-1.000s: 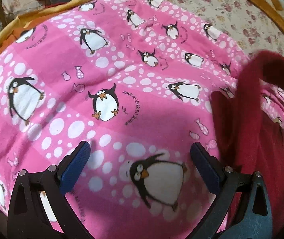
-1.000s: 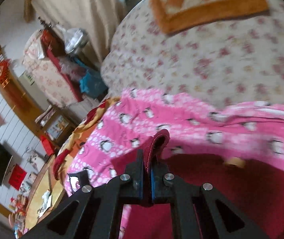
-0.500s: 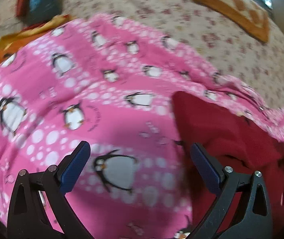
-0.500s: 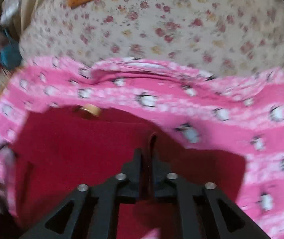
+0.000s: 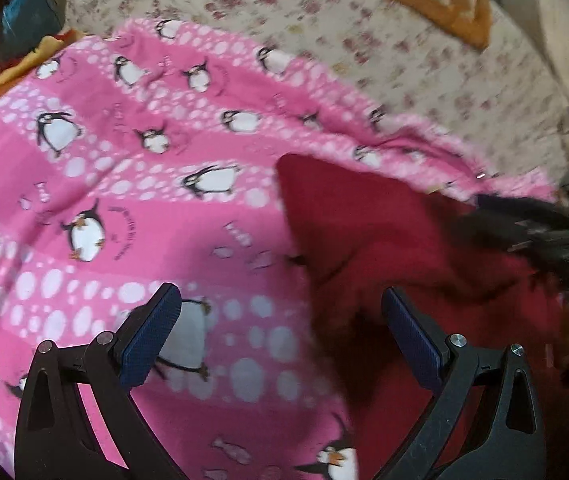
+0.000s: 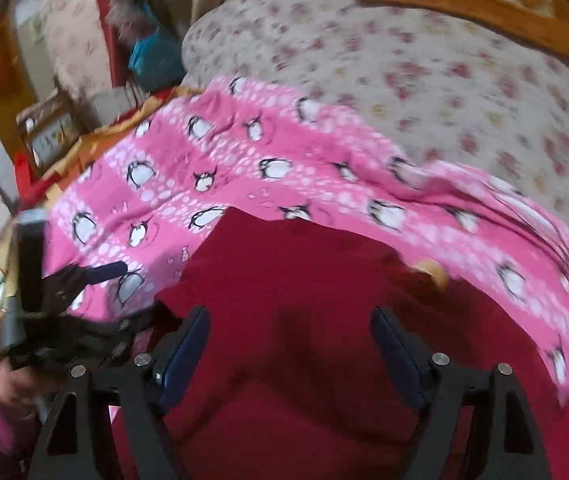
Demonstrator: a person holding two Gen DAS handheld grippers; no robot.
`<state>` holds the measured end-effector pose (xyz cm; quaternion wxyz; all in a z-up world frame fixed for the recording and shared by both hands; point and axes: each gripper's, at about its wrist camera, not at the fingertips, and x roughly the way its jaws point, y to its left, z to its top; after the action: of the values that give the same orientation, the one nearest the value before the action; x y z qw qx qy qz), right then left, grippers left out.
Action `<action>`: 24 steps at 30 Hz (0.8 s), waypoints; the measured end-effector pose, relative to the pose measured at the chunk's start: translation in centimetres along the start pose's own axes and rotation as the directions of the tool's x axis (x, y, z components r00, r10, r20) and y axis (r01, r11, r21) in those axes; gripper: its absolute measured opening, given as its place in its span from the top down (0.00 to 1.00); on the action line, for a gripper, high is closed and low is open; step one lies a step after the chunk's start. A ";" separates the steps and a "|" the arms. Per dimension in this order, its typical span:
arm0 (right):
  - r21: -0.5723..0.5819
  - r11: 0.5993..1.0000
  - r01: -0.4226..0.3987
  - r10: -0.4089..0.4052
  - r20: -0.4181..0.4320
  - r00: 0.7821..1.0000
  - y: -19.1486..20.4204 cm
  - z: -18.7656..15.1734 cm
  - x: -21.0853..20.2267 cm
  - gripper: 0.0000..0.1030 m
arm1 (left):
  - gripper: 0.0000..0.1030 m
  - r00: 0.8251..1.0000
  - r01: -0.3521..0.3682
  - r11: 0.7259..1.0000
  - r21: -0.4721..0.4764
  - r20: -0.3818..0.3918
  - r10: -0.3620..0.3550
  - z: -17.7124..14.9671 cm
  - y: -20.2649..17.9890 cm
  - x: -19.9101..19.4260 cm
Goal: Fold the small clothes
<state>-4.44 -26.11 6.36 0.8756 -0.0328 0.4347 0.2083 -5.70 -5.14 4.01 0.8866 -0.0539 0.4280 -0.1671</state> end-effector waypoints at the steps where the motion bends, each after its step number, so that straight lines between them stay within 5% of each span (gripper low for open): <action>1: -0.001 1.000 -0.028 0.028 -0.019 0.999 0.3 0.4 1.1 0.22 | 0.02 1.000 -0.011 1.000 0.011 -0.008 0.011 0.0 -0.1 0.2; 6: 0.010 1.000 -0.003 0.004 -0.021 1.000 0.5 1.5 2.9 0.22 | 0.02 0.998 -0.010 0.999 0.040 -0.068 0.012 0.2 -1.4 2.2; 10: 0.129 0.990 -0.051 0.055 -0.033 0.998 -1.2 2.2 3.5 0.22 | 0.16 0.980 -0.179 0.980 0.091 -0.073 0.186 0.1 -1.4 3.2; 13: 0.140 0.989 -0.051 0.059 -0.052 0.997 -1.5 2.5 4.2 0.22 | 0.16 0.988 -0.126 0.992 -0.030 -0.090 0.123 -0.2 1.2 2.4; 20: 0.129 0.989 -0.070 0.078 -0.053 0.996 -1.0 4.3 6.5 0.22 | 0.16 0.988 -0.127 0.992 -0.018 -0.091 0.125 -0.7 1.5 1.9; 24: 0.050 0.994 0.100 -0.093 -0.124 0.988 -0.1 4.4 10.8 0.22 | 0.16 0.992 -0.092 0.993 -0.069 -0.092 0.085 -0.2 2.1 1.4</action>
<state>4.70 -21.56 0.71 0.8570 -0.0419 0.4909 0.1507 -4.55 -3.63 2.33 0.8706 -0.0598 0.4749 -0.1139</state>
